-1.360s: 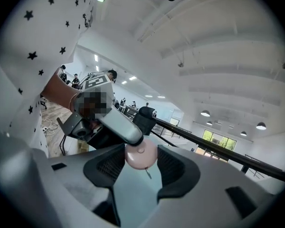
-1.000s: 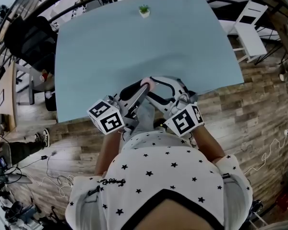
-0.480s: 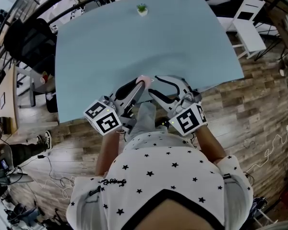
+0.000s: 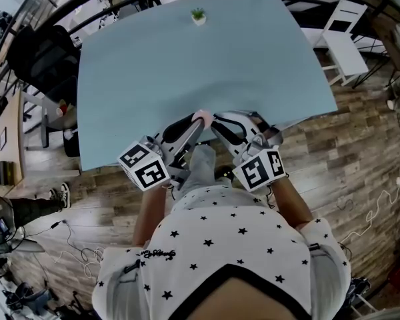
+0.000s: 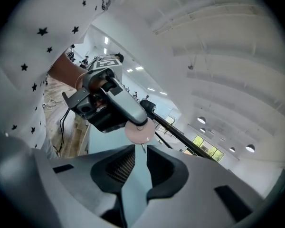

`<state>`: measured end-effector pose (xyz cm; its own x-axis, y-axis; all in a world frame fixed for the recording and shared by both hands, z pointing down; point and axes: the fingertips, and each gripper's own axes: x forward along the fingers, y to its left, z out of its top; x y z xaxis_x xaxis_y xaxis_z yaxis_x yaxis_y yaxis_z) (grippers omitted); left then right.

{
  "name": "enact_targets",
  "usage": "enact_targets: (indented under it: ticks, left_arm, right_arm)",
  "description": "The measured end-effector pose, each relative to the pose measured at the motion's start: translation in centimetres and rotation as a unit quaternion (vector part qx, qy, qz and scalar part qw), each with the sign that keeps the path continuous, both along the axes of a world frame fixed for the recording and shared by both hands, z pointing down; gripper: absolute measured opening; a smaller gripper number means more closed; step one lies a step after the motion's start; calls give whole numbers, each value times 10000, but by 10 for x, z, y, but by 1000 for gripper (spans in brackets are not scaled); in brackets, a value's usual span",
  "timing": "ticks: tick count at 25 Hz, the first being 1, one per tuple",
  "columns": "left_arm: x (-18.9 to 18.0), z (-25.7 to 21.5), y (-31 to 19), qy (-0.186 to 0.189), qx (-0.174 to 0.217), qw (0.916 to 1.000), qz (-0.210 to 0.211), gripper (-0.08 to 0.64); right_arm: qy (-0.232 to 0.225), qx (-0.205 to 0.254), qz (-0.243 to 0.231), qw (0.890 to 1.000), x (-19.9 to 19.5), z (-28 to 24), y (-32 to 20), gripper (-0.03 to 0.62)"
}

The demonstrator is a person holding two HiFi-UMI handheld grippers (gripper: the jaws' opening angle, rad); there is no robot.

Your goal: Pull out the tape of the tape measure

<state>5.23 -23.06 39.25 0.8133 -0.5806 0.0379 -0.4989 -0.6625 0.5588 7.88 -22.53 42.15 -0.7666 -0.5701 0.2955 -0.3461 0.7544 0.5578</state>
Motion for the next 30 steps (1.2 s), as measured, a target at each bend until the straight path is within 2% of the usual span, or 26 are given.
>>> enact_targets:
  ticks: [5, 12, 20, 26, 30]
  left_arm:
    - [2, -2, 1, 51, -8, 10000, 41, 87]
    - [2, -4, 0, 78, 45, 10000, 27, 87]
    - [-2, -8, -4, 183, 66, 9998, -90, 87]
    - [-3, -11, -6, 192, 139, 9997, -105, 86]
    - [-8, -12, -9, 193, 150, 9996, -167, 87]
  right_arm:
    - [1, 61, 47, 10000, 2, -2, -1, 8]
    - [-309, -142, 378, 9987, 13, -6, -8, 3]
    - [-863, -438, 967, 9906, 37, -13, -29, 3]
    - [-917, -381, 1173, 9881, 44, -15, -35, 3]
    - [-1150, -429, 1372, 9829, 52, -17, -43, 3]
